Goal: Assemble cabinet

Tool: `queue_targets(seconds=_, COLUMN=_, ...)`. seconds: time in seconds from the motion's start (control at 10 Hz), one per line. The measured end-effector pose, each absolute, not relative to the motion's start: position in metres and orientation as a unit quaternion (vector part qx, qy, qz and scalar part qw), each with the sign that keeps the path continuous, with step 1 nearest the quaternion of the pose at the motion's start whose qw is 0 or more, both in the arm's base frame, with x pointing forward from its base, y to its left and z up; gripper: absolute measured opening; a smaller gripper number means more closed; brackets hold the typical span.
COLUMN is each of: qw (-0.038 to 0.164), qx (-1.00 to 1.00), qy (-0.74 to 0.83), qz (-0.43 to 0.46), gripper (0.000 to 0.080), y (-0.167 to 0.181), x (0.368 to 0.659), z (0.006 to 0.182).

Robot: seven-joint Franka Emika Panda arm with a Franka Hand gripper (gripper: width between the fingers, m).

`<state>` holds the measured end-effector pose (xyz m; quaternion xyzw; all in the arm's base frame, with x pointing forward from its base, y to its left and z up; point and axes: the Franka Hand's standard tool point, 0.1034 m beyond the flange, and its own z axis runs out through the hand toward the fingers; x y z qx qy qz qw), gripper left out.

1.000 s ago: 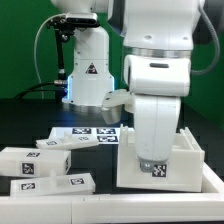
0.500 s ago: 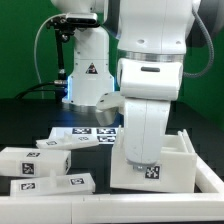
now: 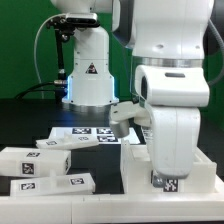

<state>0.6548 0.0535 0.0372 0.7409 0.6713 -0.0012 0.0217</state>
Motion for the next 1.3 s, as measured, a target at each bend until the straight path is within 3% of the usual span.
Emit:
queue_targets(seconds=0.5, qw=0.032, qx=0.725, qy=0.687, qz=-0.035, gripper=0.0091, y=0.058, x=0.660, z=0.031)
queue_targets(seconds=0.6, qw=0.032, qx=0.726, qy=0.686, qz=-0.035, gripper=0.0168, y=0.057, x=0.660, z=0.031)
queue_targets(seconds=0.7, qw=0.033, qx=0.726, qy=0.686, qz=-0.035, gripper=0.0168, y=0.057, x=0.660, z=0.031)
queue_targets(seconds=0.9, qw=0.032, qx=0.727, qy=0.685, qz=-0.035, gripper=0.0493, y=0.056, x=0.660, z=0.031)
queue_targets(seconds=1.0, qw=0.032, qx=0.727, qy=0.685, qz=-0.036, gripper=0.0493, y=0.055, x=0.660, z=0.031)
queue_targets(seconds=1.1, qw=0.033, qx=0.730, qy=0.682, qz=-0.034, gripper=0.0695, y=0.054, x=0.661, z=0.032)
queue_targets(seconds=1.2, qw=0.045, qx=0.749, qy=0.660, qz=-0.015, gripper=0.0766, y=0.053, x=0.663, z=0.049)
queue_targets(seconds=1.3, qw=0.048, qx=0.761, qy=0.647, qz=-0.011, gripper=0.0766, y=0.049, x=0.657, z=0.068)
